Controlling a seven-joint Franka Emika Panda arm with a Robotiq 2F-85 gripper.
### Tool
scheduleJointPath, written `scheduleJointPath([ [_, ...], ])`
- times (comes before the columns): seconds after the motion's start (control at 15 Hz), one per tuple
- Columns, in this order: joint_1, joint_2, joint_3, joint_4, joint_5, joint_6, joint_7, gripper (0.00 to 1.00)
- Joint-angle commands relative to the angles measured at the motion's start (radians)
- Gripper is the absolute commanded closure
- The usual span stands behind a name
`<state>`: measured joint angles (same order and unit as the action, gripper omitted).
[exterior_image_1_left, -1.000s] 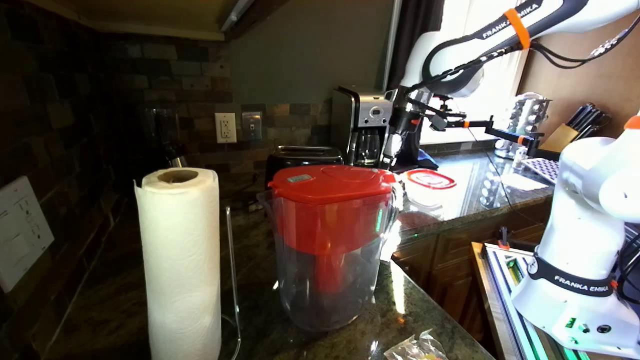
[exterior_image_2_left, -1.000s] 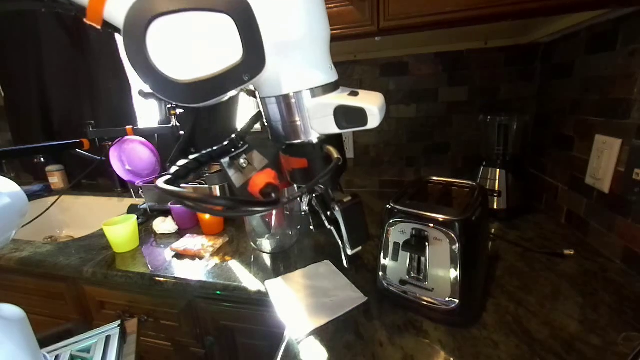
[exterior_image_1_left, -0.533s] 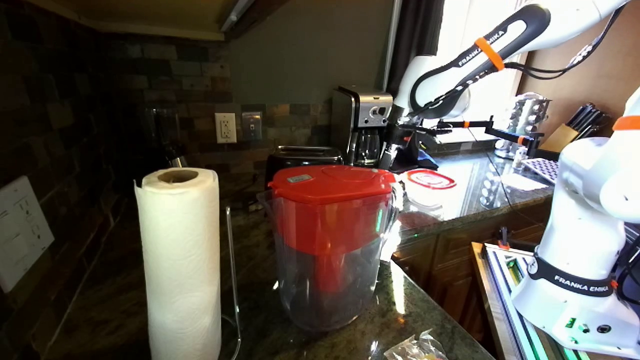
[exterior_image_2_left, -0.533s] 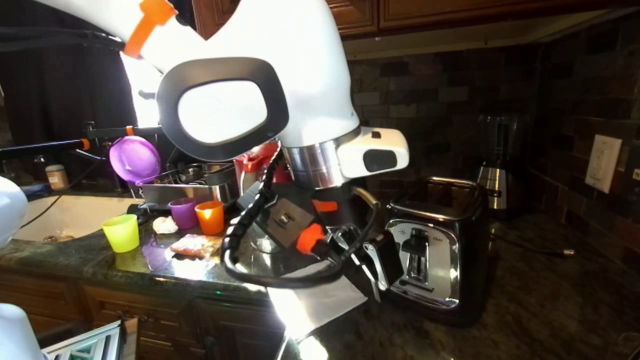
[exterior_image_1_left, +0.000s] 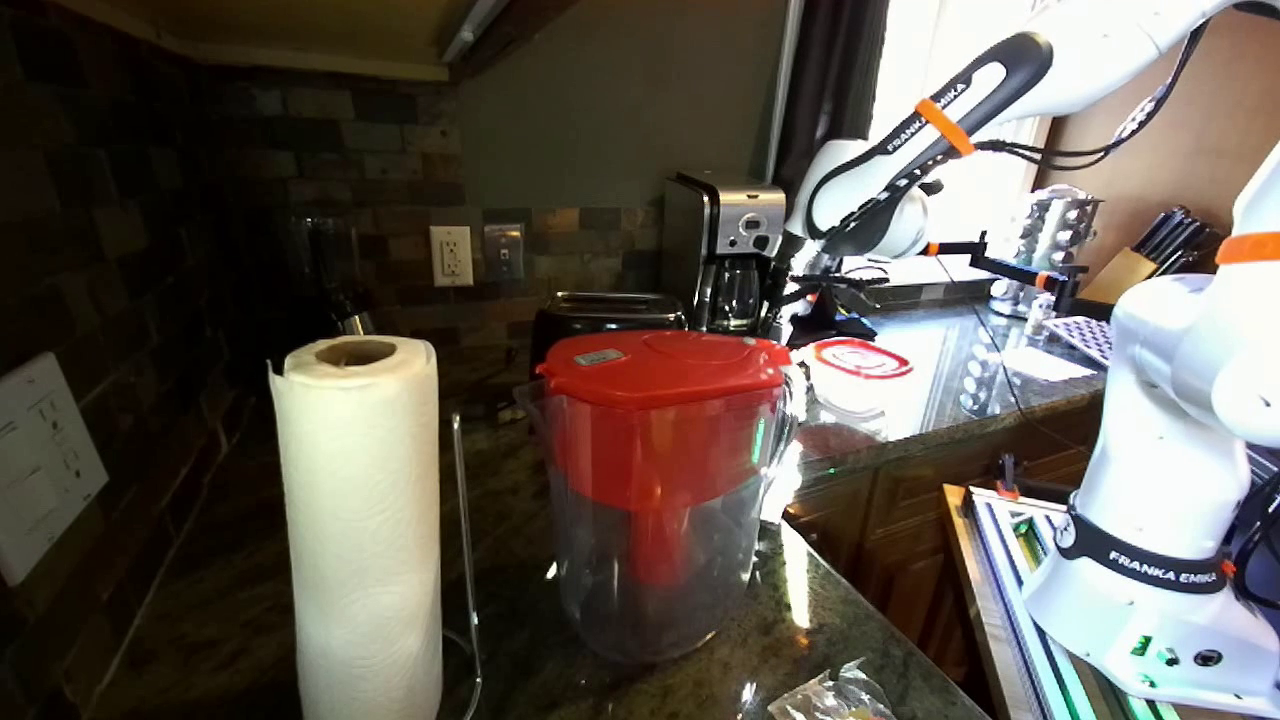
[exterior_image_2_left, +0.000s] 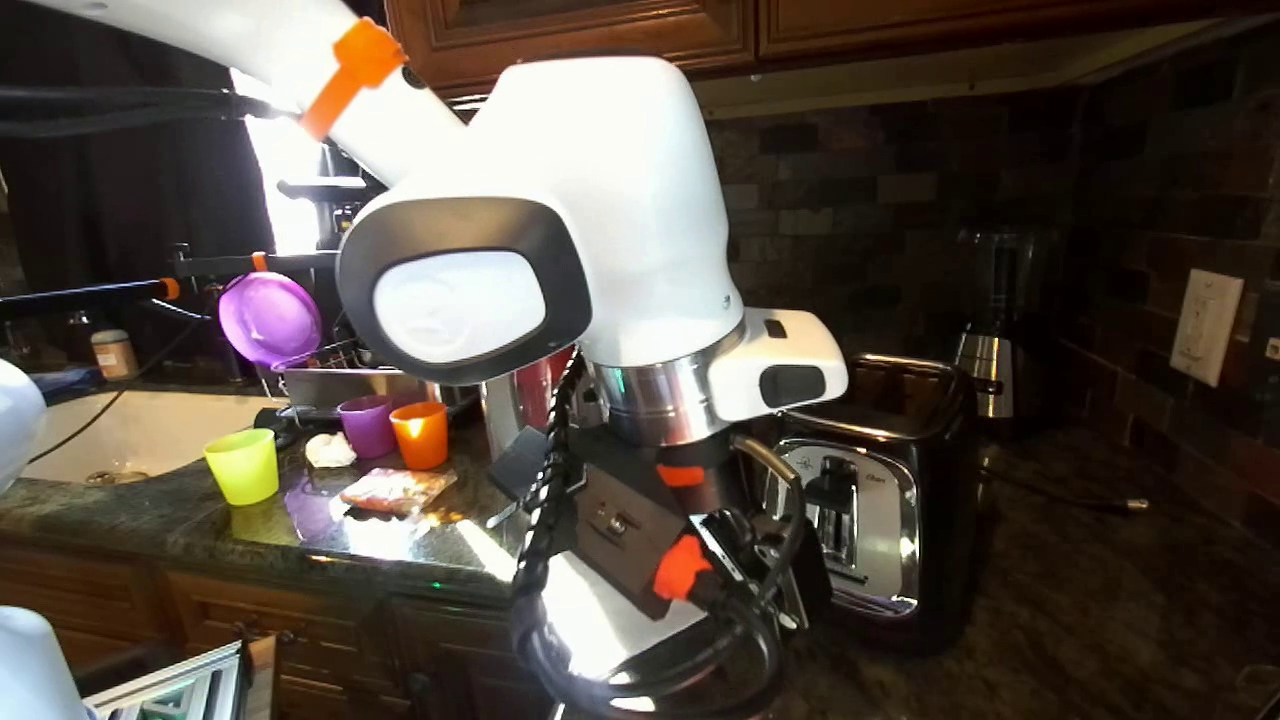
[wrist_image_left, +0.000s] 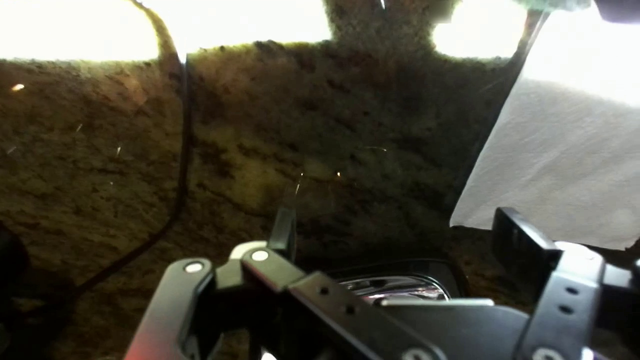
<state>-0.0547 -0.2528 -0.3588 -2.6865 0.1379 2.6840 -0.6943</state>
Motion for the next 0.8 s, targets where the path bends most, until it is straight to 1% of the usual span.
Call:
scheduleJointPath([
  [0.0,-0.007,0.004,0.010,0.000,0.014,-0.002,-0.012,0.00],
  [0.13,-0.003,0.007,0.008,0.001,0.017,-0.002,-0.016,0.00],
  [0.2,-0.006,0.014,0.007,0.001,0.013,0.042,-0.017,0.00],
  [0.27,0.019,0.012,-0.017,0.010,0.064,0.038,-0.068,0.00],
  [0.33,0.035,0.011,-0.029,0.017,0.092,0.039,-0.102,0.00],
  [0.4,0.067,0.009,-0.051,0.028,0.154,0.017,-0.172,0.00],
  [0.53,0.103,0.022,-0.078,0.049,0.226,-0.001,-0.241,0.00],
  [0.73,0.122,0.053,-0.087,0.077,0.276,-0.003,-0.275,0.00],
])
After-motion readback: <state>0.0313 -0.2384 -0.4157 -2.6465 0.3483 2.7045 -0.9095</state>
